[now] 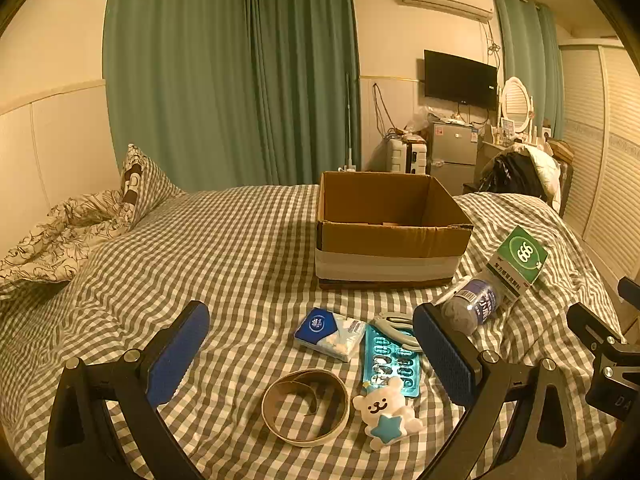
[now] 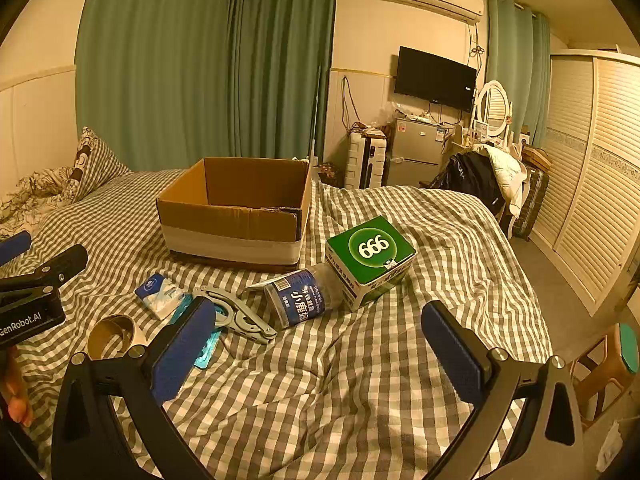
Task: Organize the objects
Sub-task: 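Move both tools toward the items scattered beside the cardboard box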
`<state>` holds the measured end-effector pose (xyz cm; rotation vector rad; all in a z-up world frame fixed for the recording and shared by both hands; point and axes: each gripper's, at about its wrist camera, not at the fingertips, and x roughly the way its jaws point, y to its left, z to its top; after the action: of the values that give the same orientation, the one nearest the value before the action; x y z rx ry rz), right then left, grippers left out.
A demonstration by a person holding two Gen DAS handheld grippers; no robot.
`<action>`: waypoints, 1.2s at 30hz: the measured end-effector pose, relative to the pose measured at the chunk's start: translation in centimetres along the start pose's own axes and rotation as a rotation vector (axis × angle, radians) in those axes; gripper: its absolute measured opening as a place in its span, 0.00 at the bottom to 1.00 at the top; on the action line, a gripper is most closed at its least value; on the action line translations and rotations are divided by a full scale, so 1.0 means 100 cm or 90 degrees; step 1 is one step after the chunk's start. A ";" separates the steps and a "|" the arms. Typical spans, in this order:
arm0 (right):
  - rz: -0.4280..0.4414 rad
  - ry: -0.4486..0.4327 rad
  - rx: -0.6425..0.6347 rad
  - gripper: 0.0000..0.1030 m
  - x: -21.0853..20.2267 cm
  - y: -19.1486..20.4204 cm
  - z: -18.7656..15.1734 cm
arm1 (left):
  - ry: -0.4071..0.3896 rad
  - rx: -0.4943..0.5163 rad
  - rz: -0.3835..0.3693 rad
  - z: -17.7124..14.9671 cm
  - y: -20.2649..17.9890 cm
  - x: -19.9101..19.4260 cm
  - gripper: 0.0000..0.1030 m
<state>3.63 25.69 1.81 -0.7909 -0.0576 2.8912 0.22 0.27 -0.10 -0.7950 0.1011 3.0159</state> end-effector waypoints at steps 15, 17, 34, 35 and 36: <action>0.001 0.001 0.000 1.00 -0.008 0.006 0.008 | -0.008 0.000 0.001 0.008 0.007 -0.007 1.00; 0.005 -0.001 -0.003 1.00 -0.013 0.009 0.014 | -0.008 0.000 0.003 0.011 0.009 -0.009 1.00; 0.020 -0.022 -0.043 1.00 -0.062 0.053 0.041 | -0.042 -0.014 -0.013 0.027 0.046 -0.051 1.00; 0.025 -0.018 -0.046 1.00 -0.062 0.058 0.040 | -0.040 -0.016 -0.012 0.026 0.050 -0.051 1.00; 0.029 -0.016 -0.048 1.00 -0.062 0.061 0.040 | -0.038 -0.019 -0.011 0.025 0.053 -0.050 1.00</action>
<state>6.06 18.72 7.94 -0.7783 -0.1547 2.9570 3.13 -4.91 4.85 -0.7039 0.0475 3.0286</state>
